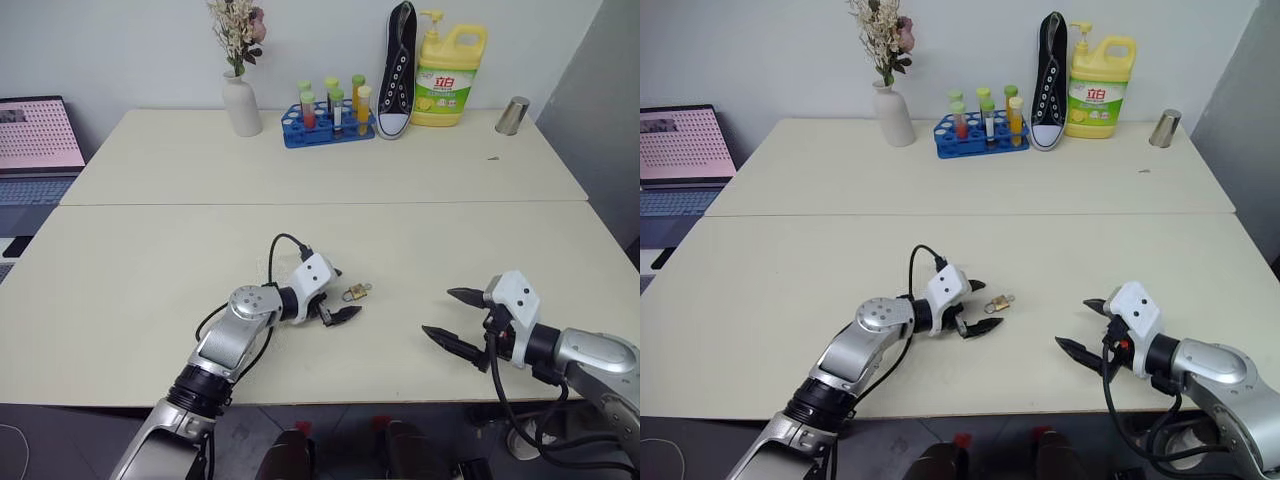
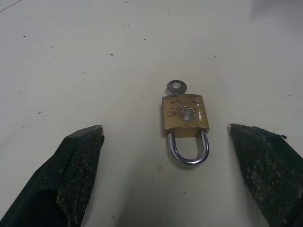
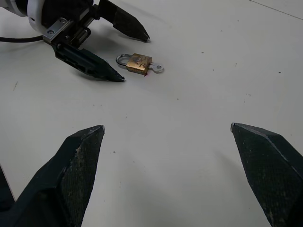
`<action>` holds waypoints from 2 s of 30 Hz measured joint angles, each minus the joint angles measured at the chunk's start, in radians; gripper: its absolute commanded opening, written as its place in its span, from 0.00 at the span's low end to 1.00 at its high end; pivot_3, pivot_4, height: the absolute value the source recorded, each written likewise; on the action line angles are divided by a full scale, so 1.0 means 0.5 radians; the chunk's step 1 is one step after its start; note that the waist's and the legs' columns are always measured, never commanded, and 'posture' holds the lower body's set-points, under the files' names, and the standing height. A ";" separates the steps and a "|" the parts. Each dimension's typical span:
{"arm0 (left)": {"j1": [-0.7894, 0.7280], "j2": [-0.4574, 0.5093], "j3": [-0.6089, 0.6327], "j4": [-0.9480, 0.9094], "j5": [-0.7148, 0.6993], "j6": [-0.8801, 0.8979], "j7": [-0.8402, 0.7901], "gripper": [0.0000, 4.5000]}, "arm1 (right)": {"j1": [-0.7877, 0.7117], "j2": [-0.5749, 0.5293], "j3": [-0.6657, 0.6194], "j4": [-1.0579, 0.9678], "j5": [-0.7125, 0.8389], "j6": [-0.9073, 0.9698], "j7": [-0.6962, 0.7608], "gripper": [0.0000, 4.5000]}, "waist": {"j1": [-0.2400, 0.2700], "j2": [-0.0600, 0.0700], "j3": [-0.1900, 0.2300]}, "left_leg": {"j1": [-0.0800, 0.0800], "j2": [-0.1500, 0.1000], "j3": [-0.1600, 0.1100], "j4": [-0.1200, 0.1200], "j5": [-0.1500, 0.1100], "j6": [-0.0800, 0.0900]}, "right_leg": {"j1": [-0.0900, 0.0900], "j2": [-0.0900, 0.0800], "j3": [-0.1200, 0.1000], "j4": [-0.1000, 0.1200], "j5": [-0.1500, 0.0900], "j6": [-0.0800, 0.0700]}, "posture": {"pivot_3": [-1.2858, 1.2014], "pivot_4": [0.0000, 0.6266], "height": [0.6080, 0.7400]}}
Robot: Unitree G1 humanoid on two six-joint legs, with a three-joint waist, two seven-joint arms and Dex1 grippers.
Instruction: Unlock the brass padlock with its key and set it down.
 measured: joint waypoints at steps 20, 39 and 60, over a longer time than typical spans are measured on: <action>-0.134 -0.071 -0.077 0.087 0.059 0.123 -0.047 0.22 | 0.011 0.011 0.002 -0.019 -0.003 -0.008 -0.015 1.00 | -0.004 -0.001 -0.002 | 0.003 0.000 -0.001 0.003 0.000 0.000 | 0.003 0.001 -0.002 0.001 0.000 0.001 | 0.52 0.24 1.00; -0.135 0.340 -0.067 0.089 0.422 -1.720 -0.002 0.22 | -0.145 0.085 0.029 -0.012 0.021 -0.106 0.036 1.00 | 0.029 -0.004 0.000 | -0.001 0.002 -0.001 0.001 0.002 -0.004 | 0.000 -0.003 0.001 -0.004 0.000 0.000 | 0.52 0.24 1.00; -0.342 0.335 0.014 0.481 0.949 -3.016 0.654 0.22 | -0.753 0.321 0.164 0.104 0.810 0.525 -0.055 1.00 | 0.033 -0.007 0.002 | -0.002 -0.002 -0.002 0.000 -0.001 0.001 | -0.001 -0.002 -0.003 -0.001 0.001 0.001 | 0.52 0.24 1.00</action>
